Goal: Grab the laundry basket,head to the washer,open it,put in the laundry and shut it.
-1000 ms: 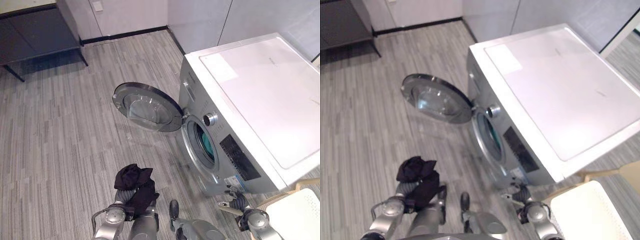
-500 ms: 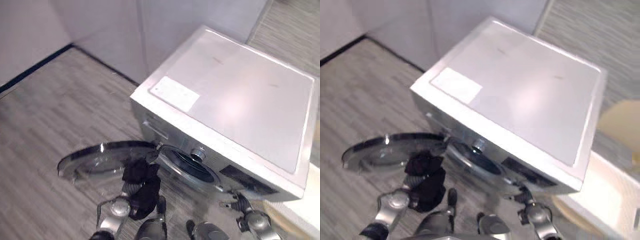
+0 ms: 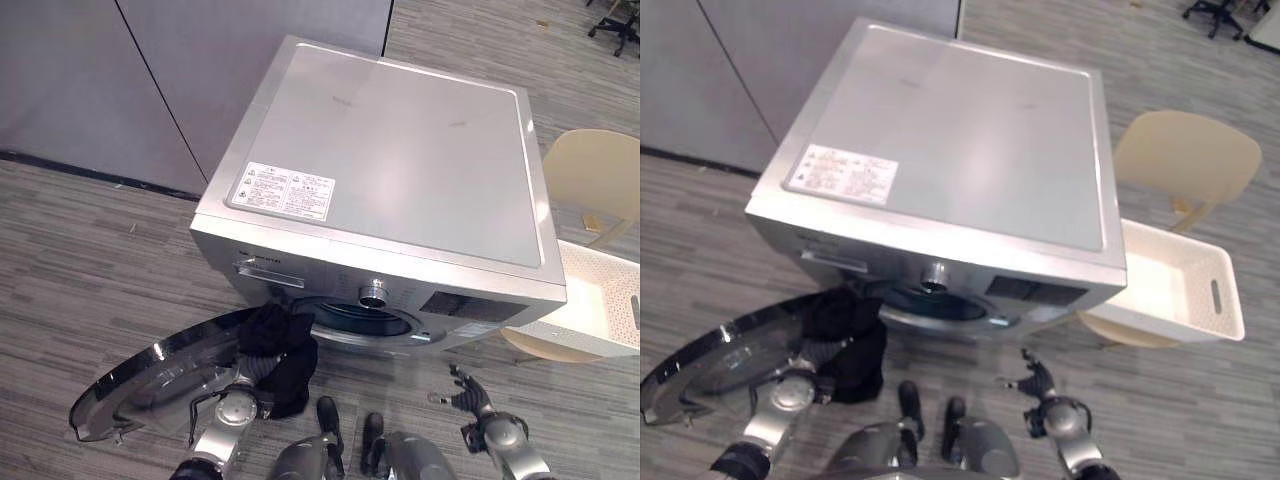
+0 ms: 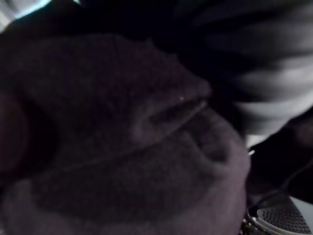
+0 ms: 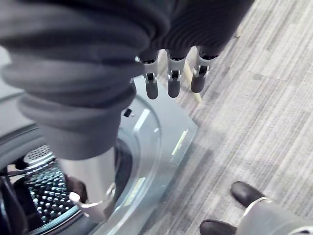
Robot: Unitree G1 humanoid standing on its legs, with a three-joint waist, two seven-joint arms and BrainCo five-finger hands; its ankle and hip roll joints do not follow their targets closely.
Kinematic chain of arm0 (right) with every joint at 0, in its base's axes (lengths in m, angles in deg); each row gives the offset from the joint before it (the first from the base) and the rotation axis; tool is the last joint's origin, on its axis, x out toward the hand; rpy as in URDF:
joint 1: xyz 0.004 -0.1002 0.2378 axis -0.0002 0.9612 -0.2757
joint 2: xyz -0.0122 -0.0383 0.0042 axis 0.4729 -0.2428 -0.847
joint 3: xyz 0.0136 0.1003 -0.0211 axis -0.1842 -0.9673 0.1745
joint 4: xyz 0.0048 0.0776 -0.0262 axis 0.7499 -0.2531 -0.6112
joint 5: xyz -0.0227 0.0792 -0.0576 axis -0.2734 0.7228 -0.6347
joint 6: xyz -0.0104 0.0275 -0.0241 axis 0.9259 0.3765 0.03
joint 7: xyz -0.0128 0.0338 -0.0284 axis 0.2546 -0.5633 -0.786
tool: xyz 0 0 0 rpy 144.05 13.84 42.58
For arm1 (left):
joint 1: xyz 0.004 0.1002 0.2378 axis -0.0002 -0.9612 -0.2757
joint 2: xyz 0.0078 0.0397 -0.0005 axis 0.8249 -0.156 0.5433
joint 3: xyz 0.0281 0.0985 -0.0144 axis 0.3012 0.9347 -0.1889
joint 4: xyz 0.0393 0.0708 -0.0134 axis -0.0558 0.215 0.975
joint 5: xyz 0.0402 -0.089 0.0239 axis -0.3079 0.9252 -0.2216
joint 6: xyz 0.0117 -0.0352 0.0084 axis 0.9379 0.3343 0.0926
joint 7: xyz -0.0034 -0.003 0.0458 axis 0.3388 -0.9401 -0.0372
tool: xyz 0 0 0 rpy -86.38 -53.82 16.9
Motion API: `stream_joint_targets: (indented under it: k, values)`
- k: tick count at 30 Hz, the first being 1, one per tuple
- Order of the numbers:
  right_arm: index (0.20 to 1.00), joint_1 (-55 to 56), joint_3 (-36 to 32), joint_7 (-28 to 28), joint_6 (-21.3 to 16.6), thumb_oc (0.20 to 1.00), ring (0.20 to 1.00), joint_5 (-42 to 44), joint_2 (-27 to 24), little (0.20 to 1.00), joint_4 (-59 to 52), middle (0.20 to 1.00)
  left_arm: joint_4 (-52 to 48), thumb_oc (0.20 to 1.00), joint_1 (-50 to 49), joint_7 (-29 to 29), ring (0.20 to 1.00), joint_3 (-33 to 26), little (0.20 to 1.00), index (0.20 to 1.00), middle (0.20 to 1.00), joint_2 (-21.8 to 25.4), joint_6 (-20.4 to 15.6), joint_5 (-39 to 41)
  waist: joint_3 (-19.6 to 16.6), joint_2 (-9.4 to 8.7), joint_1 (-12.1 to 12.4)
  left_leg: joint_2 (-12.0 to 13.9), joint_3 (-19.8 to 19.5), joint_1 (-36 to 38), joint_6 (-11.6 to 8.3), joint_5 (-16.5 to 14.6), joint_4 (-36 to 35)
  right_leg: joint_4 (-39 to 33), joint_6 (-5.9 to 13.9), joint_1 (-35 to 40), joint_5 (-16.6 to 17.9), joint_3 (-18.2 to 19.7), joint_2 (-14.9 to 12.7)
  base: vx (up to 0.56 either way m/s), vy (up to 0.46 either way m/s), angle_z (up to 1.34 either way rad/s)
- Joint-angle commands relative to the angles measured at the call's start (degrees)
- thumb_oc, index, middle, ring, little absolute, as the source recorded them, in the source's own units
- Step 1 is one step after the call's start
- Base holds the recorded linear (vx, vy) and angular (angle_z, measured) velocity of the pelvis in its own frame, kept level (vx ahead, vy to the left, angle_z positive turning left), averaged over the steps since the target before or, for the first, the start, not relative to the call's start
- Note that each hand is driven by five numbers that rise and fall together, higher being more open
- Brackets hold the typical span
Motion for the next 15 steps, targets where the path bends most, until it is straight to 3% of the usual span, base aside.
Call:
stream_joint_targets:
  k: [1, 3, 5, 8, 11, 13, 15]
  values:
    - [1.000, -3.92, 0.43, -2.80, -2.03, 1.000, 1.000, 3.37, -3.91, 1.000, -2.63, 1.000, -3.56, 0.200, 6.79, -2.95, 0.200, 0.07, 0.200, 0.200, 0.200, -0.25, -4.32, 3.06, 5.23, -0.32, 0.13, 6.26, -12.92, -6.35, -4.94, -5.72, 10.40, -7.46, 5.23, 1.24, 4.71, 0.38, -3.28, -0.18, 0.000, -0.03]
    - [1.000, -5.45, 0.31, -4.00, -2.61, 1.000, 1.000, 4.81, -3.84, 1.000, -3.85, 1.000, -5.19, 0.200, 11.25, -5.52, 0.200, 1.45, 0.200, 0.200, 0.200, -0.76, -5.28, 3.93, 6.77, 0.83, -1.11, 5.35, -16.67, -10.00, -4.65, -6.33, 10.95, -1.67, 5.32, -6.28, 4.07, 1.20, -3.32, -0.13, 0.046, -0.16]
    - [1.000, -6.67, 0.12, -5.45, -3.62, 1.000, 1.000, 7.43, -4.46, 1.000, -6.36, 1.000, -5.40, 0.200, 18.35, -8.63, 0.200, 2.14, 0.200, 0.200, 0.200, 0.50, -6.23, 4.23, 8.43, 1.13, -2.46, 6.22, -14.05, -17.72, -3.82, -8.96, 17.74, 6.95, 4.94, -15.96, 1.53, 3.90, -3.50, -0.18, 0.131, -0.03]
    - [1.000, -7.28, -0.38, -6.17, -4.27, 1.000, 1.000, 8.57, -4.62, 1.000, -7.94, 1.000, -5.26, 0.200, 22.98, -10.28, 0.200, 2.95, 0.200, 0.200, 0.200, 1.33, -6.53, 3.66, 8.21, 1.46, -3.42, 7.25, -12.88, -23.13, -2.98, -10.48, 21.86, 11.70, 4.40, -22.30, 0.55, 4.87, -3.81, -0.10, 0.075, -0.39]
    - [1.000, -9.25, -0.35, -7.54, -6.22, 1.000, 1.000, 10.33, -4.16, 1.000, -10.12, 1.000, -3.31, 0.200, 32.36, -13.94, 0.200, 3.26, 0.200, 0.200, 0.200, 3.20, -7.12, 3.93, 8.63, 1.73, -5.25, 9.01, -11.83, -33.65, -1.94, -13.14, 30.64, 18.62, 4.10, -33.19, -0.41, 6.79, -3.52, -0.18, 0.067, -0.47]
    - [1.000, -10.65, 0.26, -7.80, -9.00, 1.000, 1.000, 11.89, -4.15, 1.000, -12.99, 1.000, 3.86, 0.200, 49.05, -18.83, 0.200, 5.50, 0.200, 0.200, 0.200, 10.30, -6.66, 2.98, 8.97, 2.09, -7.89, 10.95, -11.55, -43.57, -0.68, -15.65, 38.53, 24.09, 4.11, -43.06, -0.64, 8.82, -2.42, -0.13, 0.039, -0.42]
    - [1.000, -11.04, 0.24, -7.93, -9.58, 1.000, 1.000, 12.32, -4.25, 1.000, -13.07, 1.000, 6.29, 0.200, 53.34, -20.16, 0.200, 6.58, 0.200, 0.200, 0.200, 12.02, -6.78, 2.95, 8.99, 2.21, -8.41, 11.41, -11.69, -45.61, -0.43, -16.23, 40.18, 25.10, 4.23, -44.84, -0.77, 9.04, -2.29, -0.02, 0.012, -0.42]
